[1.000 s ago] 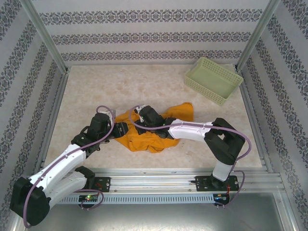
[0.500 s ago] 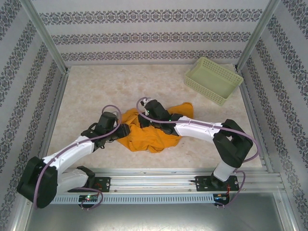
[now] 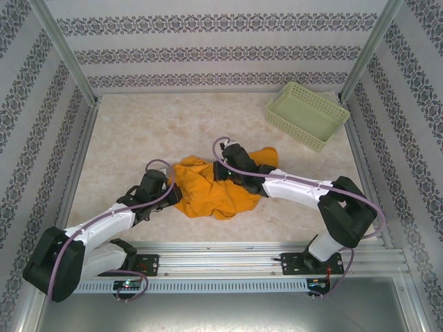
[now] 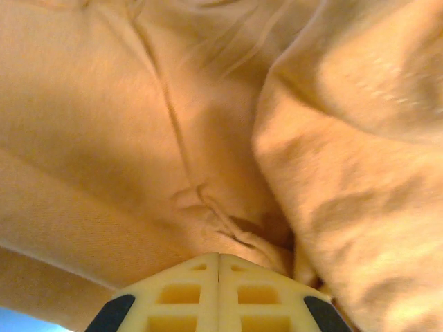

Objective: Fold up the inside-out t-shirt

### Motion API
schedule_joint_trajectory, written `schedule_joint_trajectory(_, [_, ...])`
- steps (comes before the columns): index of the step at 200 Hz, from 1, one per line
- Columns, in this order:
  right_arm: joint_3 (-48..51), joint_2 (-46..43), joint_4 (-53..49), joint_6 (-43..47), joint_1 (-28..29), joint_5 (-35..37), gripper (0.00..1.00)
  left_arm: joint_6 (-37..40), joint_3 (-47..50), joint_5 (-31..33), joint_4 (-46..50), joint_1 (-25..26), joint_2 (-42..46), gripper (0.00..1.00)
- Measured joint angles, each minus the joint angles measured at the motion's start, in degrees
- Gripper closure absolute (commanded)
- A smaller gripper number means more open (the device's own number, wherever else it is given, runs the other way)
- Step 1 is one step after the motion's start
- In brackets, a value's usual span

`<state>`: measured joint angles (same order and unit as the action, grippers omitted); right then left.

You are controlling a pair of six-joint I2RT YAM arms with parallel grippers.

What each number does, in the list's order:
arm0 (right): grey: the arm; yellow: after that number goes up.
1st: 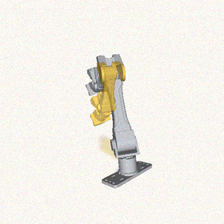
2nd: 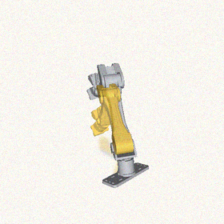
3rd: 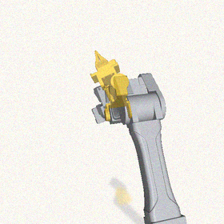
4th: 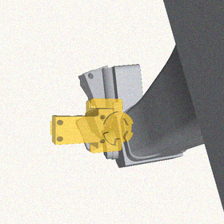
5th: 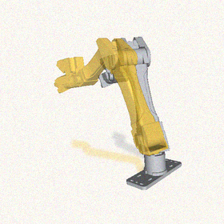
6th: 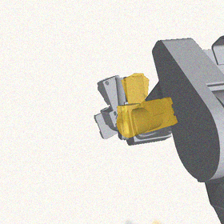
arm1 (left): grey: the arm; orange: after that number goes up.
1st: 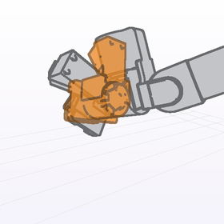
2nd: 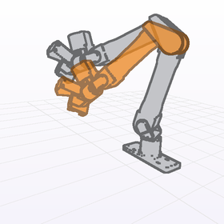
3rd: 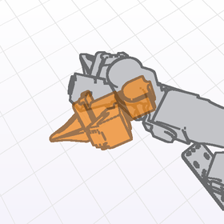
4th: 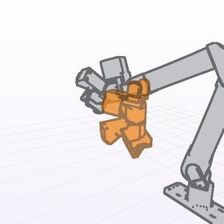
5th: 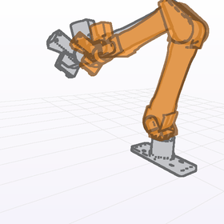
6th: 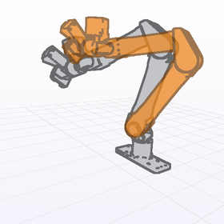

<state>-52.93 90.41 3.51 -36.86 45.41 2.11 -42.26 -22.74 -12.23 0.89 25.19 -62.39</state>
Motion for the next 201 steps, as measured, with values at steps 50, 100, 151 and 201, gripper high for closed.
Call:
schedule_joint_trajectory(50, [5.9,-2.1,4.3,-4.5,1.2,-0.2,1.0,-2.7,-6.0,2.9,0.3,5.5,0.3,0.42])
schedule_joint_trajectory(100, [5.9,-3.5,7.3,-5.5,5.0,0.2,1.0,-3.3,-11.7,4.4,1.4,6.6,-10.2,0.78])
schedule_joint_trajectory(151, [6.1,-6.4,6.7,-6.6,3.1,2.9,1.0,-3.2,-7.3,5.2,2.3,6.6,-6.1,1.0])
schedule_joint_trajectory(201, [7.4,-5.9,4.1,-8.2,0.8,3.1,1.0,-3.5,0.5,3.7,0.6,6.8,3.4,1.0])
